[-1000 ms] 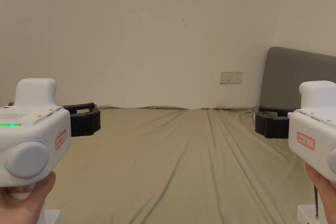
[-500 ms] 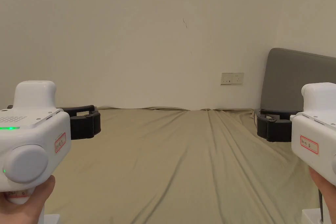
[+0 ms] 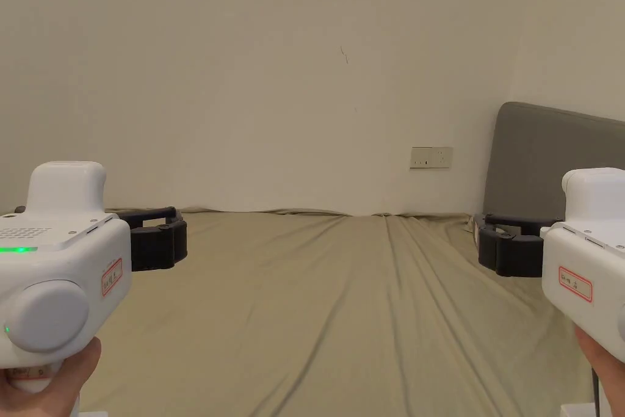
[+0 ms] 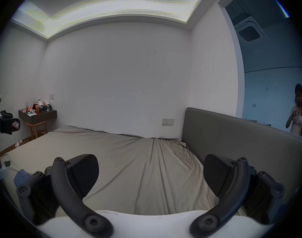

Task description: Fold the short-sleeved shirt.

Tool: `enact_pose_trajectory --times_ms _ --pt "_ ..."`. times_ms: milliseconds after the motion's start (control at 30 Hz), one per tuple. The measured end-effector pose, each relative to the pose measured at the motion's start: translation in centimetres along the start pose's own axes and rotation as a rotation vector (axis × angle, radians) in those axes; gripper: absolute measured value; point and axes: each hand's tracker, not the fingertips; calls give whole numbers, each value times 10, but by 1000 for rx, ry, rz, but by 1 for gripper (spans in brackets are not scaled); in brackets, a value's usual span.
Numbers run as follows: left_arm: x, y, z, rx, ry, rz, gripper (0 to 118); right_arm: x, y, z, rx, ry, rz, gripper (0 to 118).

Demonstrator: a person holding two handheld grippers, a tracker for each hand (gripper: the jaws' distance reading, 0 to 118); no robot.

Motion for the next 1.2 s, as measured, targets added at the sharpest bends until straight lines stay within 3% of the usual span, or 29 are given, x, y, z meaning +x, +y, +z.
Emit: enact_pose_trajectory --times_ms 800,1200 --pt "8 1 2 -5 -11 -17 118 -1 1 -1 -6 -34 11 118" --pt "7 -1 0 -15 -16 -13 118 3 1 -2 -52 18 -43 118"
